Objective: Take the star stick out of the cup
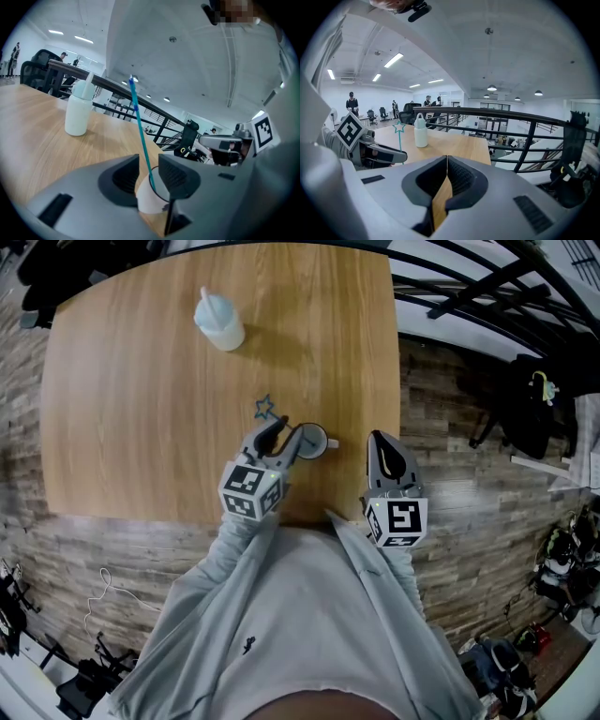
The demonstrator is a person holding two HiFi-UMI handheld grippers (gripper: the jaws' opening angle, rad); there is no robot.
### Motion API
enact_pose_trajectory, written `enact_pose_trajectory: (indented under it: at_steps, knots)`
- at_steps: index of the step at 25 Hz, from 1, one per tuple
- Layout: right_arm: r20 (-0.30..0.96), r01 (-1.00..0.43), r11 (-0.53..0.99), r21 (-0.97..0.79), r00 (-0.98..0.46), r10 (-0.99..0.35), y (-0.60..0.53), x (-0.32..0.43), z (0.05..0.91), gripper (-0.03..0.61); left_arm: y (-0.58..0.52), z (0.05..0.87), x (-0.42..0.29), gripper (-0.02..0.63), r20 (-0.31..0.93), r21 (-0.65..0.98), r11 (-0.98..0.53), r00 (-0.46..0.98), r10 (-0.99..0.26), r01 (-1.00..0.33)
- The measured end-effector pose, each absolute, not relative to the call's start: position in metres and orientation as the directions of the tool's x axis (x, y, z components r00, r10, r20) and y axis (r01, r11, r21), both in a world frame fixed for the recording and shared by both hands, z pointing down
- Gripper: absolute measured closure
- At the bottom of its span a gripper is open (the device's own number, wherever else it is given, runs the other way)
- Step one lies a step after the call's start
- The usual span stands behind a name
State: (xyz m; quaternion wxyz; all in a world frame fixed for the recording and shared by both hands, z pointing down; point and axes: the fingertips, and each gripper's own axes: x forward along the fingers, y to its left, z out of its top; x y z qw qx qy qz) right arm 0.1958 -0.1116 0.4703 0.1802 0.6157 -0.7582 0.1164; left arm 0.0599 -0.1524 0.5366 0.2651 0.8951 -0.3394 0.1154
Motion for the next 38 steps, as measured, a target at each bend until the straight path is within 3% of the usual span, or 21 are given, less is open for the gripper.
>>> enact_pose_trajectory:
  at_steps: [14,38]
  knots:
    - [0.414,-0.979,0.198,0.051,-0.160,-0.896,-0.105,0.195,0.469,0.561,-0.149,0.533,0.058,0.572,0.371,0.405,-0.629,0.748,-0.550,-0.663]
    - [0.372,-0.977,0.208,0.056,-0.172,-0.912,-0.112,0.193,0.454,0.561,-0.153,0.502,0.057,0.589,0.314,0.385,-0.654,0.758,-0.571,-0.652]
